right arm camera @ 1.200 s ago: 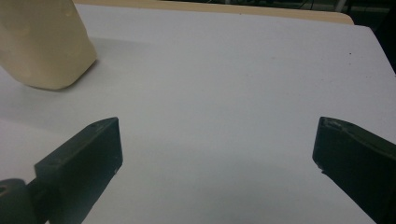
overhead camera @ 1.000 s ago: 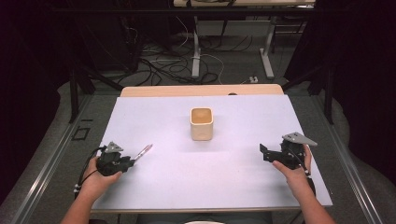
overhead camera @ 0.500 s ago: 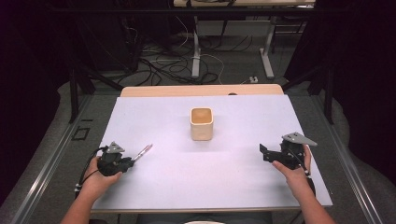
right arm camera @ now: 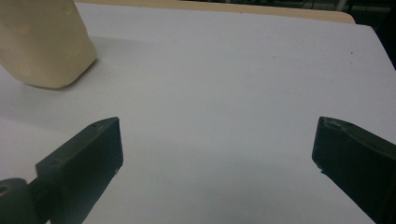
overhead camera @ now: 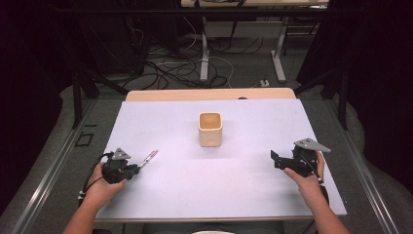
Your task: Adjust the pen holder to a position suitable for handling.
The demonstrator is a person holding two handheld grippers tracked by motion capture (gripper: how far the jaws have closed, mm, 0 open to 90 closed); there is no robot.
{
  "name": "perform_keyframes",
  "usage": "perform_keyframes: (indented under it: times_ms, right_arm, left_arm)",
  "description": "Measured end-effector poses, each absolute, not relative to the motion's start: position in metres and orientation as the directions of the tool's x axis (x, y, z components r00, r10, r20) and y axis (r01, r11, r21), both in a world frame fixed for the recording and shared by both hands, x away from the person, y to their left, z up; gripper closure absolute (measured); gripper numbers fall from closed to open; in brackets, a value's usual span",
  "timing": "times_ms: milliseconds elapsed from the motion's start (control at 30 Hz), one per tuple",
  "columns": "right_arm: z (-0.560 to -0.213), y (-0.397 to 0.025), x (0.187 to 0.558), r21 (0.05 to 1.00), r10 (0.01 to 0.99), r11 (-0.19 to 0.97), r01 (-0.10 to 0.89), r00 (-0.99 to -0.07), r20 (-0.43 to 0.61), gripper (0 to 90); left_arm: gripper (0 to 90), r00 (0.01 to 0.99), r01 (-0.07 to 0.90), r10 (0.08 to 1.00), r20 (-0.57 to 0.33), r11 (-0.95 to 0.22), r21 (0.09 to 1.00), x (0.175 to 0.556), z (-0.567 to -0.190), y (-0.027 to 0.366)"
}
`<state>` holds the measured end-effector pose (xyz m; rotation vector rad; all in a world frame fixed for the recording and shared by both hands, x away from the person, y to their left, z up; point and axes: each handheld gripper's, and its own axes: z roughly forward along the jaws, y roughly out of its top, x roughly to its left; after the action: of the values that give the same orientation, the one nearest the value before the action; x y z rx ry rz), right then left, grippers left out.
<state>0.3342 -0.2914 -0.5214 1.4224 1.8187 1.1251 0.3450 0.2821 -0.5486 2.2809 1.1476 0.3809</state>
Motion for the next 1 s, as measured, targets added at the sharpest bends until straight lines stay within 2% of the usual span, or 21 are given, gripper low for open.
perform_keyframes:
  times_ms: [700, 1000]
  right_arm:
    - [-0.521, -0.292, 0.334, 0.876, 0.96, 0.084, 0.474, -0.274, 0.056, 1.9]
    - [-0.521, -0.29, 0.333, 0.874, 0.956, 0.096, 0.477, -0.289, 0.052, 2.5]
  left_arm:
    - [79.5, 0.592, 0.669, 0.805, -0.04, -0.463, 0.581, 0.347, -0.54, 0.28]
    - [79.4, 0.598, 0.638, 0.8, -0.048, -0.438, 0.634, 0.343, -0.532, 0.276]
